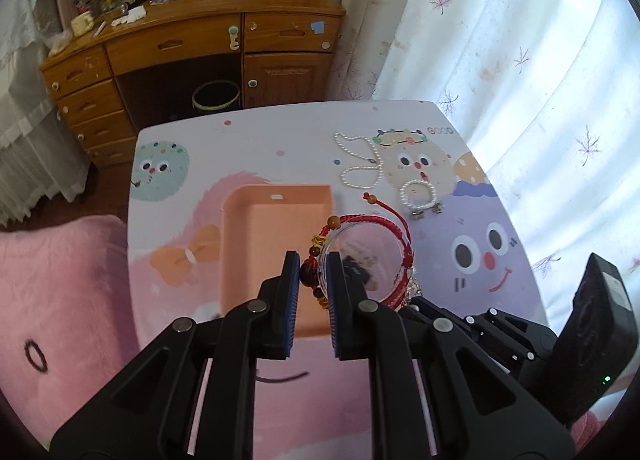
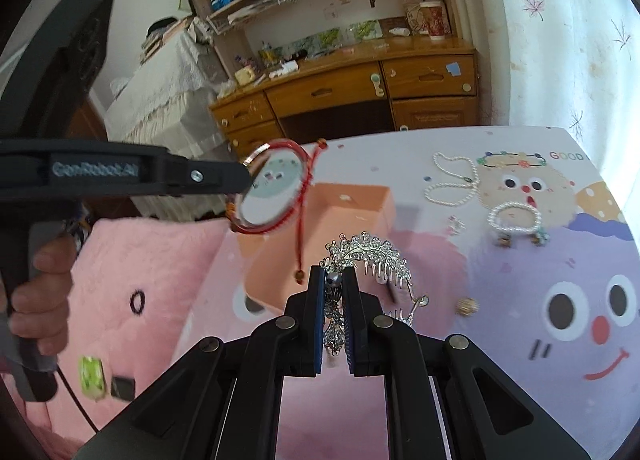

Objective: Organize jewelry
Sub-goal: 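Carry both held pieces over the pink box and open both tools, then grasp the white smartwatch with left tool while right tool grasps gold coin pendant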

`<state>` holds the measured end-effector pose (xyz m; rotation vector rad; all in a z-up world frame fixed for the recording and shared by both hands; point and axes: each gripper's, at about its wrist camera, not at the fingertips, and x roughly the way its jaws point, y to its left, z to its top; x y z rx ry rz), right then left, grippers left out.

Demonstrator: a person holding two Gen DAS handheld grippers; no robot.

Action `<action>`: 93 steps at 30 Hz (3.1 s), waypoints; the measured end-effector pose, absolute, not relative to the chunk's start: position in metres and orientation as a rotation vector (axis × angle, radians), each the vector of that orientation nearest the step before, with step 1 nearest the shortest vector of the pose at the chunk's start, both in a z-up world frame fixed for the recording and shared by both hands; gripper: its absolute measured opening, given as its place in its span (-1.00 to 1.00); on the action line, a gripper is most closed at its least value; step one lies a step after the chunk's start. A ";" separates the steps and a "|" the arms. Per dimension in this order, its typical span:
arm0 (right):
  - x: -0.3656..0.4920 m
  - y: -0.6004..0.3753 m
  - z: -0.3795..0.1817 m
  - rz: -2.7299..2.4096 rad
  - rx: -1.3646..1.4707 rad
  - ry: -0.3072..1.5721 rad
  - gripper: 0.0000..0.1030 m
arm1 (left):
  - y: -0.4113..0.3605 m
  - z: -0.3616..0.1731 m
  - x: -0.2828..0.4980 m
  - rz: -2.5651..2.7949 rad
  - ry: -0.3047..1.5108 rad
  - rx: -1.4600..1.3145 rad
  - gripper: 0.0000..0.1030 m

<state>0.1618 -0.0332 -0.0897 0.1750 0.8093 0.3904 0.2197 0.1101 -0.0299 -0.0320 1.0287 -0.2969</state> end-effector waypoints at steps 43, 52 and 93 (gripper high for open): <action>0.096 -0.050 -0.140 0.131 -0.110 0.973 0.26 | 0.101 -0.073 0.180 -0.324 1.254 -0.111 0.32; 0.073 -0.059 -0.140 0.361 -0.519 0.935 0.26 | 0.041 -0.068 0.190 -0.227 1.274 -0.200 0.32; 0.223 -0.128 -0.224 0.578 -0.337 0.859 -0.41 | -0.018 -0.158 0.277 0.102 1.301 -0.217 -0.76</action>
